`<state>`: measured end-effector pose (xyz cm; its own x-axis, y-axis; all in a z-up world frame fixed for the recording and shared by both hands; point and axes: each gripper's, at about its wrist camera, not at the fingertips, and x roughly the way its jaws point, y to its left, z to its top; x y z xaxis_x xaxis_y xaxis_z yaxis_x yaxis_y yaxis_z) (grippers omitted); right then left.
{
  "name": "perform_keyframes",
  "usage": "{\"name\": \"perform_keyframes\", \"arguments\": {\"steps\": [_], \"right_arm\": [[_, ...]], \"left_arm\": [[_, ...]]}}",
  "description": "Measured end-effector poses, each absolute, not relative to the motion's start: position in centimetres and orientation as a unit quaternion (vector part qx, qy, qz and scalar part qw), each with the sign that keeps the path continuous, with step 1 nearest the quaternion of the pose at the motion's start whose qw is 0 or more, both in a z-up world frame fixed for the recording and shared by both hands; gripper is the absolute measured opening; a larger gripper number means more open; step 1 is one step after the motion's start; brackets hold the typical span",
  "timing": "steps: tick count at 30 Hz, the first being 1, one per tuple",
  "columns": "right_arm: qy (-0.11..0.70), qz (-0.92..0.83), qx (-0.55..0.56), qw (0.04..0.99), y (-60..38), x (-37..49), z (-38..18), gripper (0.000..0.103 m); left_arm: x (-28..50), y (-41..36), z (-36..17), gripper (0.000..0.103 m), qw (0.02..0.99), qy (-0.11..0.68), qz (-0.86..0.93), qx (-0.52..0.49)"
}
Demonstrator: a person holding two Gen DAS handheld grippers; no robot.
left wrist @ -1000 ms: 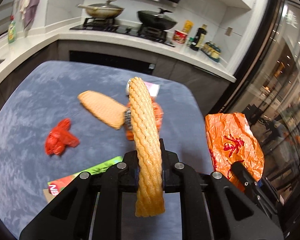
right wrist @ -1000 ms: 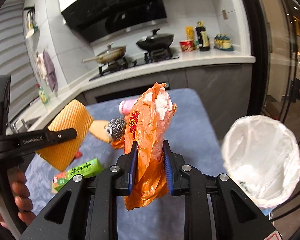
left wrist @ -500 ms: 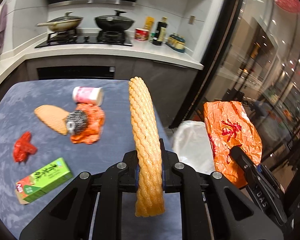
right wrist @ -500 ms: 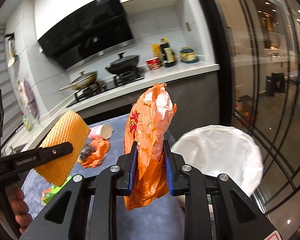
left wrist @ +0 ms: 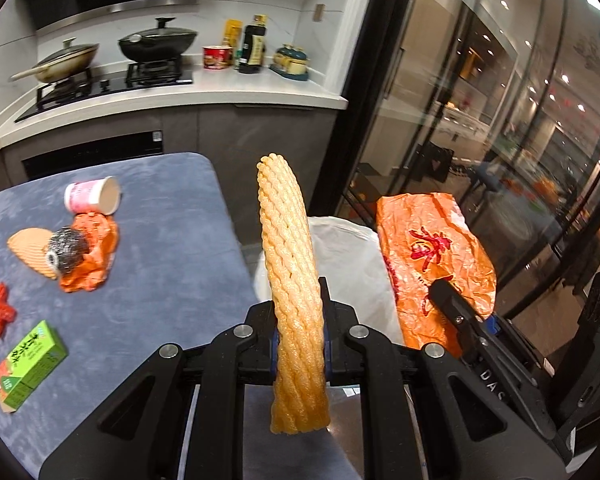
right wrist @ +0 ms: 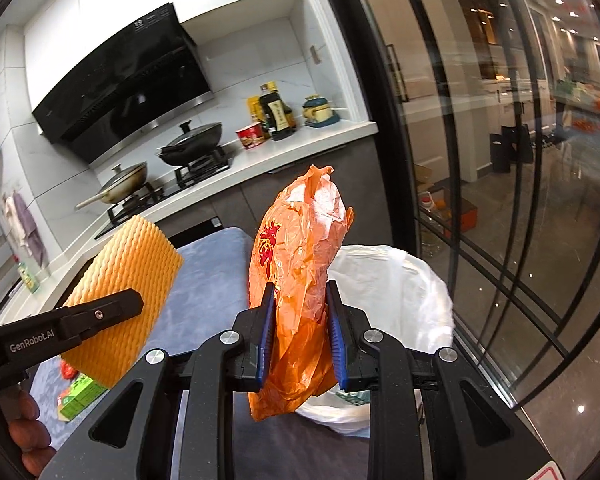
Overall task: Collect trash
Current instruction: 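Carry the foam net and orange bag in both grippers over the bin, then open both grippers to drop the net and bag into the bin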
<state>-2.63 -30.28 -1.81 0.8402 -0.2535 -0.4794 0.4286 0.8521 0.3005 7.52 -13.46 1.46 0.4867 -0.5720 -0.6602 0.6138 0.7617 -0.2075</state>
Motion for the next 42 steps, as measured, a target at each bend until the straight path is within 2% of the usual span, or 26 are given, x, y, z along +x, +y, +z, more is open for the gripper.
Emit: {"name": "perform_keyframes", "arguments": {"steps": [16,27,34,39,42], "right_arm": [[0.234,-0.209,0.230,0.921,-34.3,-3.5,-4.2,0.023],[0.250,-0.214,0.240,0.913,-35.3,-2.4,-5.6,0.024],[0.253,-0.217,0.237,0.913,-35.4,-1.8,-5.8,0.029],[0.250,-0.219,0.233,0.914,-35.3,-1.4,-5.9,0.039],[0.246,-0.221,0.233,0.915,-35.3,-1.4,-5.9,0.043]], "left_arm": [[7.4,-19.4,-1.2,0.014,0.838,0.401,-0.365,0.061],[8.2,-20.7,-2.6,0.015,0.833,0.412,-0.361,0.072],[8.3,-21.1,-2.9,0.016,0.833,0.413,-0.359,0.076],[8.2,-21.1,-3.0,0.046,0.838,0.410,-0.354,0.072],[8.1,-21.2,-2.9,0.048,0.841,0.405,-0.352,0.076]]}}
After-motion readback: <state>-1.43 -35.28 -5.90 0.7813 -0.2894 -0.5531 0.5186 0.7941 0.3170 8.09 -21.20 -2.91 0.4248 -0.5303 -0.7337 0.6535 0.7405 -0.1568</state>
